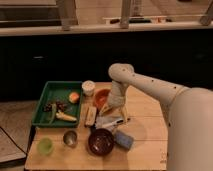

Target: Place brush in purple bowl

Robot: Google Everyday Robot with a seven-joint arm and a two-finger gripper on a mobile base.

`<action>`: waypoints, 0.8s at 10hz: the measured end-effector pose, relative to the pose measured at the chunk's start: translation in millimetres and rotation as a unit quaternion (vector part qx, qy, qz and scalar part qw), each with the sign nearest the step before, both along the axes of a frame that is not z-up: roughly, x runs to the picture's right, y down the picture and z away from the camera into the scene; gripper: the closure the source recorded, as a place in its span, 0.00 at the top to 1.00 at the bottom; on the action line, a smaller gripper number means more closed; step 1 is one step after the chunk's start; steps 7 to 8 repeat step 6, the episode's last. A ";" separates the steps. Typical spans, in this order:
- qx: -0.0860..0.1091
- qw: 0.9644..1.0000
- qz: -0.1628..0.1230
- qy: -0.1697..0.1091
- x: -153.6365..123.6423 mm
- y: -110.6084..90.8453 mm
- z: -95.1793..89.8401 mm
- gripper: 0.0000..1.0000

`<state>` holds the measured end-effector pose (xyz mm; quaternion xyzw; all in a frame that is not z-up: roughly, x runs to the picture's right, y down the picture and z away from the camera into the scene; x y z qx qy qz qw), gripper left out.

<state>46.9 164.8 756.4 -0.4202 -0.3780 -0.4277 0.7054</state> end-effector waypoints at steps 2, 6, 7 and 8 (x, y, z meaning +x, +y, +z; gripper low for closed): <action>0.000 1.000 -0.001 0.000 -0.5 0.5 -0.7 0.80; -0.001 1.000 -0.001 0.000 -0.5 1.0 -1.4 0.80; -0.001 1.000 -0.001 0.000 -0.5 1.0 -1.4 0.80; -0.001 1.000 -0.001 0.000 -0.5 1.0 -1.4 0.80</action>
